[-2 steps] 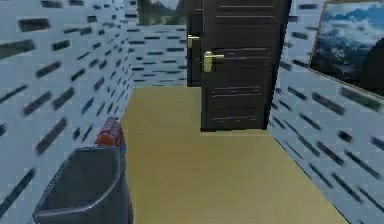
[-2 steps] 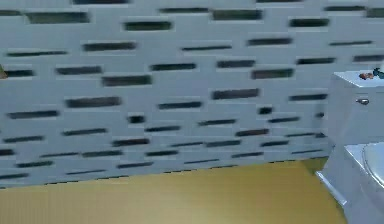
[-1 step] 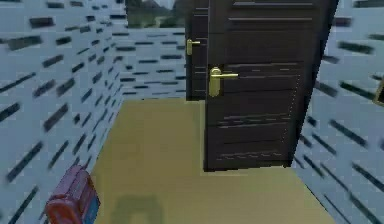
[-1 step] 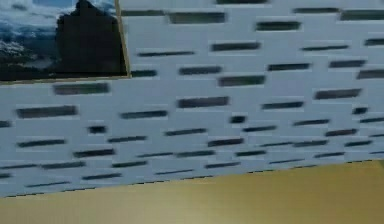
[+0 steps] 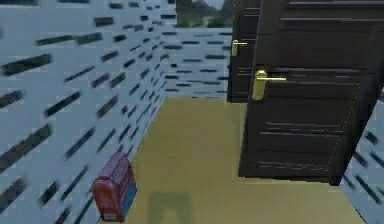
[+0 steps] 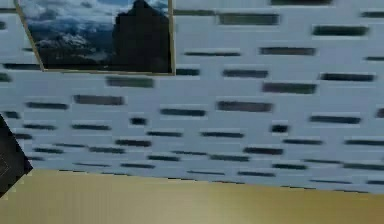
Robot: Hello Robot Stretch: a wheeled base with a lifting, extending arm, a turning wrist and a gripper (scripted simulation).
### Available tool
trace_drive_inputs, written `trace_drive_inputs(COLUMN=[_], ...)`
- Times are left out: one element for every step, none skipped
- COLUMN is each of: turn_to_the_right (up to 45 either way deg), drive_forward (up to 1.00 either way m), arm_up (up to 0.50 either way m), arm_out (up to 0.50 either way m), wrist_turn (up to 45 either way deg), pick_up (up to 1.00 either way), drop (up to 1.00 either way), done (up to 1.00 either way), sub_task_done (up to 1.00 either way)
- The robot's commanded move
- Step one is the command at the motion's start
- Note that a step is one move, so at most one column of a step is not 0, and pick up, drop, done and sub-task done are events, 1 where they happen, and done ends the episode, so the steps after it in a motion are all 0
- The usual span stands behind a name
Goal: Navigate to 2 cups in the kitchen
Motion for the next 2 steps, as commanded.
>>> trace_drive_inputs(turn_to_the_right=[0.0, 0.0], drive_forward=[1.0, 0.8], arm_up=[0.0, 0.0], arm_out=[0.0, 0.0], wrist_turn=[0.0, 0.0], pick_up=[0.0, 0.0], drop=[0.0, 0.0], done=[0.0, 0.0], sub_task_done=[0.0, 0.0])
